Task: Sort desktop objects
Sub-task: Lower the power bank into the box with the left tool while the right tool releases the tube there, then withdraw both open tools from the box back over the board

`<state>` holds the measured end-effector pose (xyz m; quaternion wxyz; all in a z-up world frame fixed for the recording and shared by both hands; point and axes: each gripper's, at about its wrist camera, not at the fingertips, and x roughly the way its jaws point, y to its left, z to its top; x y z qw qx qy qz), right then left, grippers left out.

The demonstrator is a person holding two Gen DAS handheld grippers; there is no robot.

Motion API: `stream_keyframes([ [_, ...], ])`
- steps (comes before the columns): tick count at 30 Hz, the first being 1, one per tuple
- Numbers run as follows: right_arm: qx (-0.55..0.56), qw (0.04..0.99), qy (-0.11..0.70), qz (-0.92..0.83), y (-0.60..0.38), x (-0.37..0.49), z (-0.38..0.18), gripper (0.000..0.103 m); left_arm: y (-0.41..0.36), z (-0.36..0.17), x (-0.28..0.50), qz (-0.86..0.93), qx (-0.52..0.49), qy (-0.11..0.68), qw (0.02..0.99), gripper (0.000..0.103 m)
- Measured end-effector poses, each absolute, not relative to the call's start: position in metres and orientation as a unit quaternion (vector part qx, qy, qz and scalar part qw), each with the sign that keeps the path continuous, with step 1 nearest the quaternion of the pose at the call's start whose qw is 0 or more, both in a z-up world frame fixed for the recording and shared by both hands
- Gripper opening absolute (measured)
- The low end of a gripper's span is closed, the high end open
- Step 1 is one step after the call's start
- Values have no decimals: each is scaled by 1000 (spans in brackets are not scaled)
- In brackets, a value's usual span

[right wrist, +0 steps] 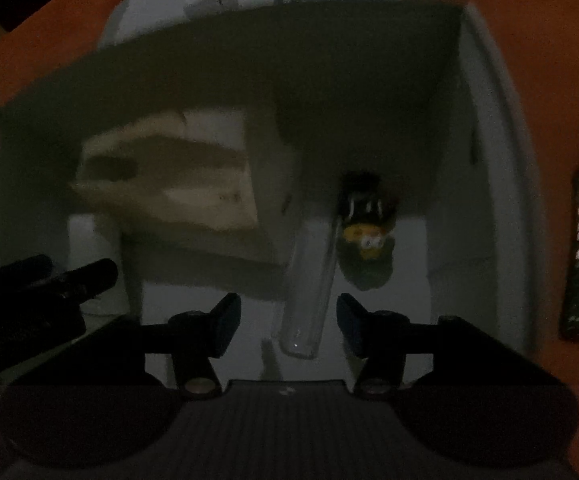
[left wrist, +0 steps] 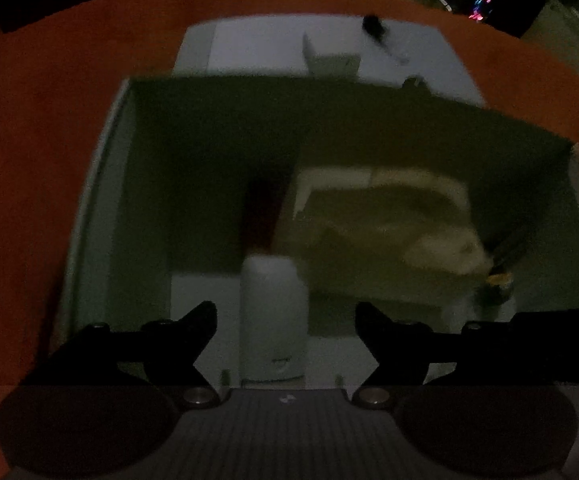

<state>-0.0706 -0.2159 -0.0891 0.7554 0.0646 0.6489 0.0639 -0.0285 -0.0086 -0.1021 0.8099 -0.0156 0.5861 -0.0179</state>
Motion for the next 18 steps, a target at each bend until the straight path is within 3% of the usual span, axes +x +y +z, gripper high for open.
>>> stream_keyframes([
  [10,74,782,615,66,-206,-23,-20,59,3,-32,-6,-13,-34,559,828,75],
  [18,86,789,605,62,-218,18,-6,59,-4,-35,30,-15,-44,564,824,75],
])
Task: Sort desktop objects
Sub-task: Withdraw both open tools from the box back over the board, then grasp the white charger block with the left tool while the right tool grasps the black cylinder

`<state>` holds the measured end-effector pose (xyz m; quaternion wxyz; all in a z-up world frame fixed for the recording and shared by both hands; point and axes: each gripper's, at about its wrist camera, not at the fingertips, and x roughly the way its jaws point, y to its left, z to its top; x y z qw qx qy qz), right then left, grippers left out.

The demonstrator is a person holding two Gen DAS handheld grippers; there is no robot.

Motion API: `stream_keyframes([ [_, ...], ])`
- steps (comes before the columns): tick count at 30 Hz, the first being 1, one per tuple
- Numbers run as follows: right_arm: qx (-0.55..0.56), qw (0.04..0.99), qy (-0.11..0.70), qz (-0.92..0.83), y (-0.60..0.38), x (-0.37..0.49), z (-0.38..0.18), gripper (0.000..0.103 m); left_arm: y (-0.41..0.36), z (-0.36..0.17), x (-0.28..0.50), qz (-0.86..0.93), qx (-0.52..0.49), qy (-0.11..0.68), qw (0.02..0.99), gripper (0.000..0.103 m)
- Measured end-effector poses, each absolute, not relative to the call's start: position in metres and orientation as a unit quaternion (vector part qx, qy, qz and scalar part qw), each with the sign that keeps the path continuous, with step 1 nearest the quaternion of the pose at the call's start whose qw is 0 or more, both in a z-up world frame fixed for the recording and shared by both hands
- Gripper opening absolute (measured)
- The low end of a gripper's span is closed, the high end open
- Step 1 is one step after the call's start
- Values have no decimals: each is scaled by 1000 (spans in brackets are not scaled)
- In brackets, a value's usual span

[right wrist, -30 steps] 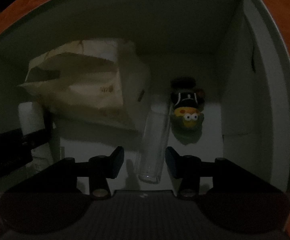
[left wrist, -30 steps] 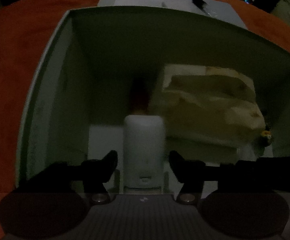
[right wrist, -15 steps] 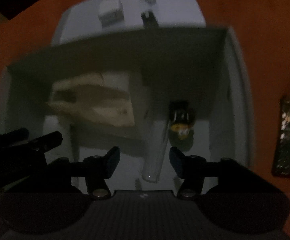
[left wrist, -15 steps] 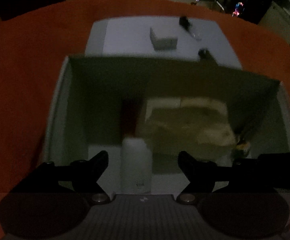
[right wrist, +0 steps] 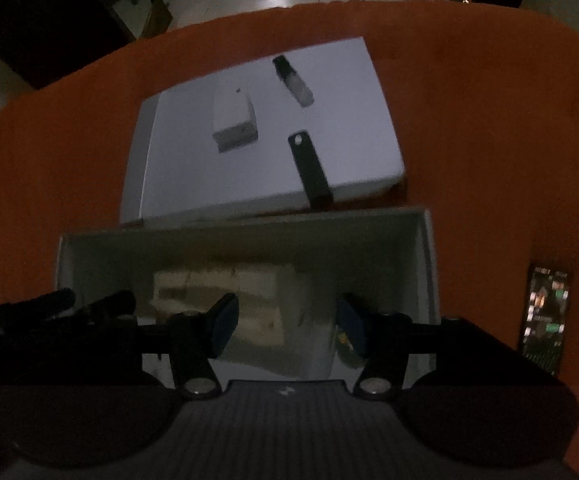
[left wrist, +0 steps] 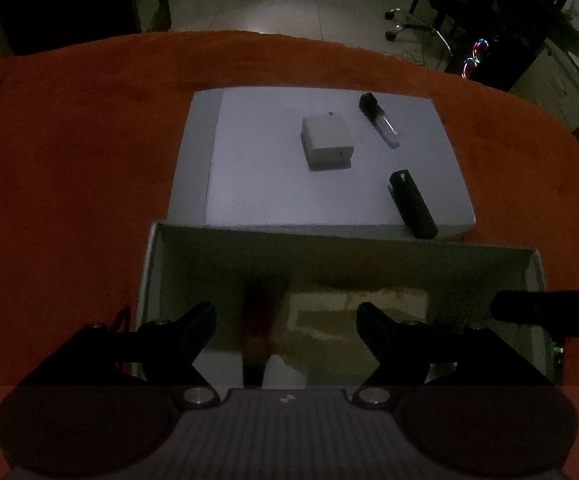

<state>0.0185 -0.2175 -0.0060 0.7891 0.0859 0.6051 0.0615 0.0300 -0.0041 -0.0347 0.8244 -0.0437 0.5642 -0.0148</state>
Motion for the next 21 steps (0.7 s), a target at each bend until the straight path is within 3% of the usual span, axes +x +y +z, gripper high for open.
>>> stream_keyframes([
  [21,93,774,624,50,-239,129,-57,59,-11,-61,152,-6,-26,590,807,77],
])
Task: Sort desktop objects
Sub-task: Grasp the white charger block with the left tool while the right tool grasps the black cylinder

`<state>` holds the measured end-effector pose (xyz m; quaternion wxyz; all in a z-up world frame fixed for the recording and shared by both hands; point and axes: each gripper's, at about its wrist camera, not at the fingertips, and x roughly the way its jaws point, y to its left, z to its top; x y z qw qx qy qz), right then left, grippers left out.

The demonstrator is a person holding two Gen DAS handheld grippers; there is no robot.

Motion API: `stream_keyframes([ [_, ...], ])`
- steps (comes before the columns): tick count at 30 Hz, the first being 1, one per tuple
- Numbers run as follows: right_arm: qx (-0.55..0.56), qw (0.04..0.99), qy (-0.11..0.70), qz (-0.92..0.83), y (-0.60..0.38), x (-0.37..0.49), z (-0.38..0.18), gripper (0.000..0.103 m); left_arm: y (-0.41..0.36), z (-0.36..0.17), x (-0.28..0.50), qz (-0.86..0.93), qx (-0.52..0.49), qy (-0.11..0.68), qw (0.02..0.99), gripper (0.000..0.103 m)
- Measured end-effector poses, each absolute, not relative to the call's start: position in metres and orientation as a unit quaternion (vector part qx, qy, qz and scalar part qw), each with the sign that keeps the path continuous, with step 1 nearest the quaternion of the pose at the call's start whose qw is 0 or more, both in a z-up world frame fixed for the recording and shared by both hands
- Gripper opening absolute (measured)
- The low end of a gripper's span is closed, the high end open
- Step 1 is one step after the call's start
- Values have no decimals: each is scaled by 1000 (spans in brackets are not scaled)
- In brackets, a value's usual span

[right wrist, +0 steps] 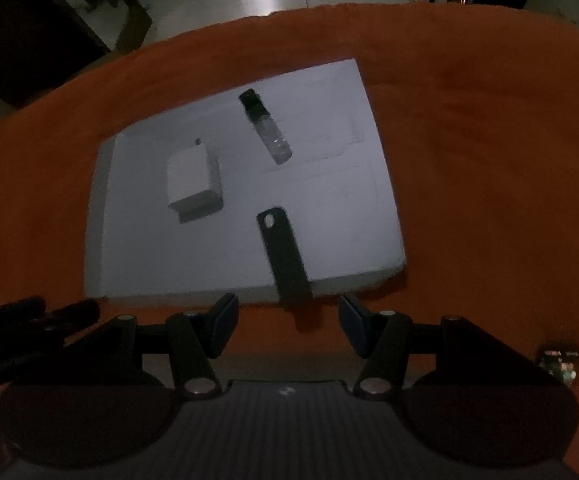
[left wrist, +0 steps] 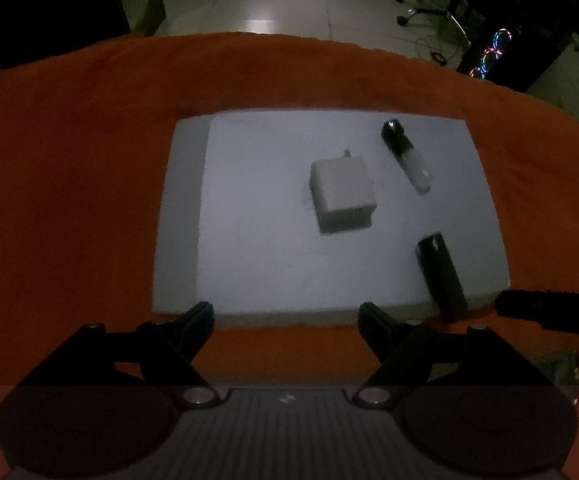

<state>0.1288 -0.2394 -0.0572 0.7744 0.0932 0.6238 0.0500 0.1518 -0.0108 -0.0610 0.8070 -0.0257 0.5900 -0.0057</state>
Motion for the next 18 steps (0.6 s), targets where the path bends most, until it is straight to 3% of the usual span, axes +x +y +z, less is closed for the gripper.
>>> stream_keyframes([
  [18,45,740,661,111,-222,180,-137,57,-41,-143,248,-10,-70,592,803,72],
])
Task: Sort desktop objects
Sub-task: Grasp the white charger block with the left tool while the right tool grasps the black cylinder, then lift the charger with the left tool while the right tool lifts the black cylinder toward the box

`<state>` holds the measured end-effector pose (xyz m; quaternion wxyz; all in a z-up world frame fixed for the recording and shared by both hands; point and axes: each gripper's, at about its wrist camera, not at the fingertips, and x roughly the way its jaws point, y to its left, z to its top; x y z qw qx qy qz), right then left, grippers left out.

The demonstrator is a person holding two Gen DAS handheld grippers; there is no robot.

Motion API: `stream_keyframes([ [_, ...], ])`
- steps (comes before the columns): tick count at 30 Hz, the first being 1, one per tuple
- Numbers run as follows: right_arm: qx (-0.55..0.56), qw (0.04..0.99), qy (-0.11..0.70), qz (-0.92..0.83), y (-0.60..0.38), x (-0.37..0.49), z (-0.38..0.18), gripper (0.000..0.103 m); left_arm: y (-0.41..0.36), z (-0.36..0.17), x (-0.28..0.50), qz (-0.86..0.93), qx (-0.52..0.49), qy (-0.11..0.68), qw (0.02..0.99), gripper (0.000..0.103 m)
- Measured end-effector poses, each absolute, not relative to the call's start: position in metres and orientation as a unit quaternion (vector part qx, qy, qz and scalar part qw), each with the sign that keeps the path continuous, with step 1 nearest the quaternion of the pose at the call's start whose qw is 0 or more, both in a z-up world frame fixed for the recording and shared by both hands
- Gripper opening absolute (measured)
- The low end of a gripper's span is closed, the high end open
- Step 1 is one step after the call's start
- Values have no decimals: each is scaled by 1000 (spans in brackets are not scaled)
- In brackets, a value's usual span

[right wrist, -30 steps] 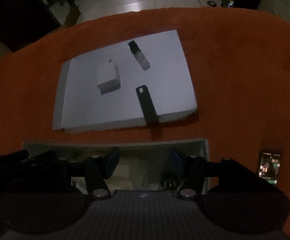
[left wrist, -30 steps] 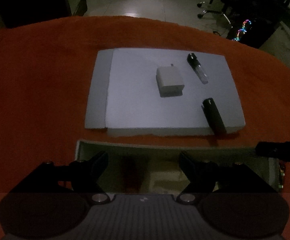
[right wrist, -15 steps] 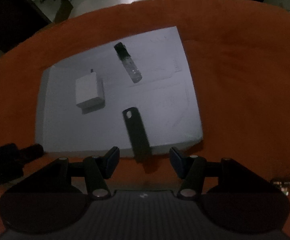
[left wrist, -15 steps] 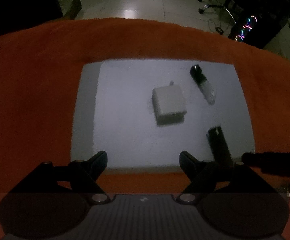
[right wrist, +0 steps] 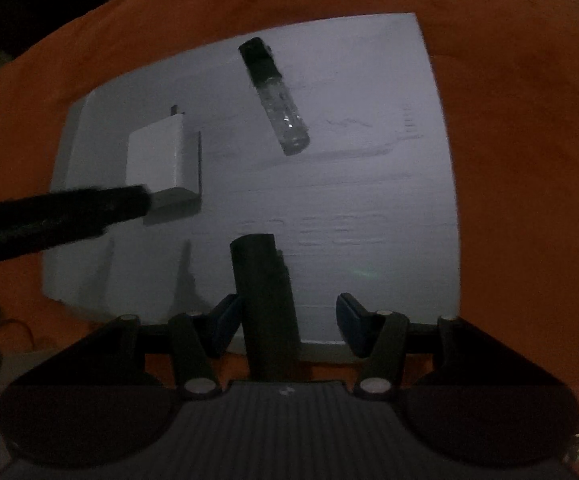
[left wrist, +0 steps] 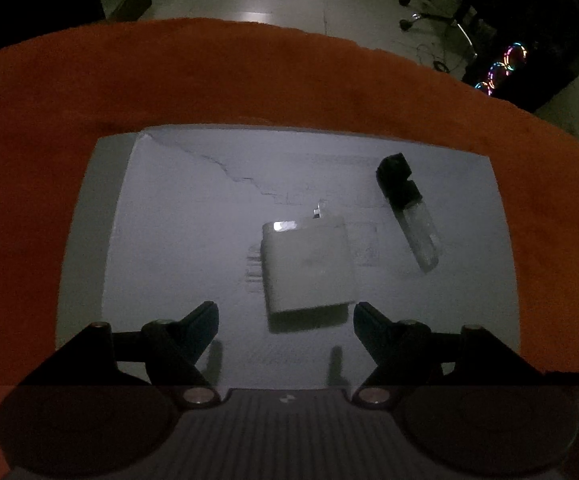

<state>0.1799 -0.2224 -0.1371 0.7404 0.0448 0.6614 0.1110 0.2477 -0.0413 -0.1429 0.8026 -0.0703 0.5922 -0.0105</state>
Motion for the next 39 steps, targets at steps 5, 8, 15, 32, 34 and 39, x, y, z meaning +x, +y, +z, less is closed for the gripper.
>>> stream_keyframes([
  [5,23,741,661,118,-214,177,-139,57,-45,-154,257,-3,-76,595,800,72],
  [8,20,737,664,121,-211,176,-141,57,-46,-156,259,-5,-80,597,798,72],
  [15,9,736,664,128,-210,174,-137,48,-50,-163,262,-3,-82,599,796,72],
  [32,12,741,656,141,-212,161,-131,29,-58,-176,266,9,-71,580,811,68],
  [34,14,741,656,138,-215,161,-129,29,-58,-175,265,15,-69,578,813,58],
  [39,22,744,654,133,-214,158,-128,29,-59,-169,260,18,-65,568,820,52],
])
